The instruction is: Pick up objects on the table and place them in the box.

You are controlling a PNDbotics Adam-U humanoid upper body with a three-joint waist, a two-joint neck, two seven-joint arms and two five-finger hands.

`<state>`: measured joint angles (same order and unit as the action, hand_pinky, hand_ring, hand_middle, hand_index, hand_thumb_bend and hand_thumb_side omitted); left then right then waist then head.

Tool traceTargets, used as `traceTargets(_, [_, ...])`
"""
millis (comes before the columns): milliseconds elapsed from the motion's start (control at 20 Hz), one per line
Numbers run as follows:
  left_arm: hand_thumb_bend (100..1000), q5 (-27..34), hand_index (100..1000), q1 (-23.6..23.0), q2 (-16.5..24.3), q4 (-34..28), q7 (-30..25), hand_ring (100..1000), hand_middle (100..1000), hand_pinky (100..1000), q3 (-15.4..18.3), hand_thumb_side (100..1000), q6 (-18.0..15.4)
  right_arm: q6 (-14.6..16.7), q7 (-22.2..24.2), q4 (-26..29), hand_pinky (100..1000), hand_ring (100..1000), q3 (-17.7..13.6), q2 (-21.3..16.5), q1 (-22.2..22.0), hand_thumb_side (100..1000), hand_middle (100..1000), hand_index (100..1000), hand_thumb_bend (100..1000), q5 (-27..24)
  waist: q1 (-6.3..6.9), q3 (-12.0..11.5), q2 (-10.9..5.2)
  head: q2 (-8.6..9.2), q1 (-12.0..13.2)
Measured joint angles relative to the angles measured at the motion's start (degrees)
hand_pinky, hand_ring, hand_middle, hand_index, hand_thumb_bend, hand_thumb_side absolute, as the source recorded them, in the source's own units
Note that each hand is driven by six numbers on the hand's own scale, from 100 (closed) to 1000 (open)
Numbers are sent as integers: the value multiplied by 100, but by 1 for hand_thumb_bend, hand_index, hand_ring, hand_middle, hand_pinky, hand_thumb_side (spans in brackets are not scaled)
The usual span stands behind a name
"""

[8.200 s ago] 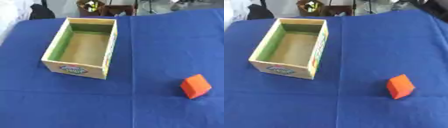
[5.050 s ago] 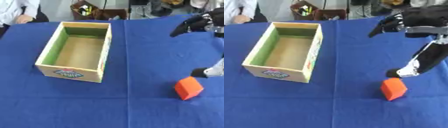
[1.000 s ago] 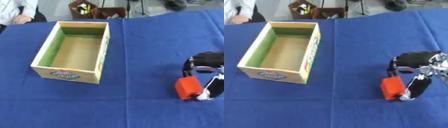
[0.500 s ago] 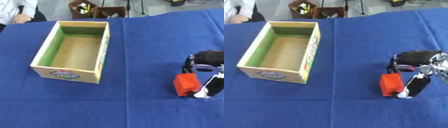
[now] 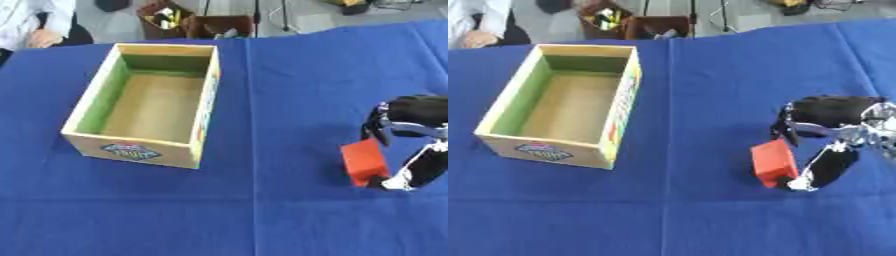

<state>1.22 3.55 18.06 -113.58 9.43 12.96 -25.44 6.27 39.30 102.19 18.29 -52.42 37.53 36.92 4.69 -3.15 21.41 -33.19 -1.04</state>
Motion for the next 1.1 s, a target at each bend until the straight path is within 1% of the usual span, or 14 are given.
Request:
traceTargets(250, [509, 0, 808, 1, 0, 0, 0, 618, 577, 444, 0, 972, 0, -91, -151, 264, 725, 716, -79, 60, 488, 550, 382, 452, 100, -15, -26, -4, -1, 0, 0])
traceTargets(500, [509, 0, 809, 2, 0, 0, 0, 618, 577, 444, -1, 973, 0, -118, -184, 314, 717, 704, -29, 289, 982, 555, 370, 429, 100, -11, -60, -28, -2, 0, 0])
traceTargets(550, [509, 0, 809, 2, 0, 0, 0, 619, 577, 444, -1, 972, 0, -139, -186, 310, 717, 703, -8, 351, 1081, 624, 370, 427, 100, -11, -60, -36, -3, 0, 0])
traceTargets(600, [508, 0, 808, 2, 0, 0, 0, 619, 578, 444, -1, 972, 0, -156, -184, 298, 717, 702, 18, 418, 1175, 557, 368, 424, 100, -12, -60, -37, -4, 0, 0])
traceTargets(900, [507, 2, 809, 0, 1, 0, -1, 619, 578, 444, -1, 970, 2, -222, -190, 38, 716, 694, 130, 880, 1802, 563, 362, 413, 100, -1, -86, -38, -21, 0, 1])
traceTargets(1100, [506, 7, 809, -2, 1, 0, -4, 619, 578, 444, -2, 970, 5, -244, -195, -295, 719, 692, 188, 1327, 2264, 562, 358, 409, 100, 96, -84, -44, -27, 0, -3])
